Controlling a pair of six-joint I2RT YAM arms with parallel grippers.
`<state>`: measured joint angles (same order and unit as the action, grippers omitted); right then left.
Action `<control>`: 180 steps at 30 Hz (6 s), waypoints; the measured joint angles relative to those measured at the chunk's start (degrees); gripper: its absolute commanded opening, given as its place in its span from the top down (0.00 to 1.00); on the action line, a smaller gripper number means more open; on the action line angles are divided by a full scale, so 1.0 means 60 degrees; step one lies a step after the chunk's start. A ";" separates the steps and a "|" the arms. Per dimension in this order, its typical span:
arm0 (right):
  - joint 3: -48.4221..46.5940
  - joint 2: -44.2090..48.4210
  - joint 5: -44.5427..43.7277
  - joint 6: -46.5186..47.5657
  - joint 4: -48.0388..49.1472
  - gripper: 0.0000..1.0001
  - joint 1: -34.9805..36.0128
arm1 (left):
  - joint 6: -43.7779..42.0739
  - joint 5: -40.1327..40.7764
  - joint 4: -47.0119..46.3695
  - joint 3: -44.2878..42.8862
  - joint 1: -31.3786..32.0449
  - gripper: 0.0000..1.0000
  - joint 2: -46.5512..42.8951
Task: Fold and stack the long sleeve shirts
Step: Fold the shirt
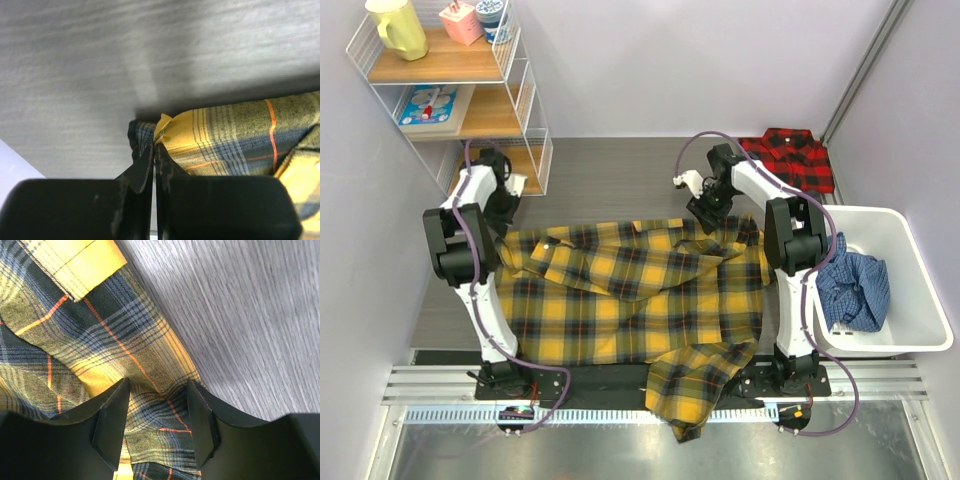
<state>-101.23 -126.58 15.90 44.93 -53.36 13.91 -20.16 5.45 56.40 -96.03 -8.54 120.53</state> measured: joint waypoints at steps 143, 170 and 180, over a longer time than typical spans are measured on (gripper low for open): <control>0.8349 1.2808 -0.2681 -0.1610 0.1399 0.99 0.6619 | -1.0517 -0.3257 0.2073 0.7282 -0.0845 1.00 -0.8164; 0.2812 0.5676 0.0372 0.1996 0.2200 0.99 0.1319 | -0.7406 -0.4018 0.1005 0.1024 -0.0463 0.99 -0.2011; 0.2809 0.5147 0.0484 0.2175 0.2208 0.99 0.1155 | -0.7362 -0.3727 0.0958 0.0423 -0.0138 0.99 -0.1180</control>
<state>-84.38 -95.70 18.81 57.98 -40.12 20.84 -64.34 -16.91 62.15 -93.49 -9.37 113.45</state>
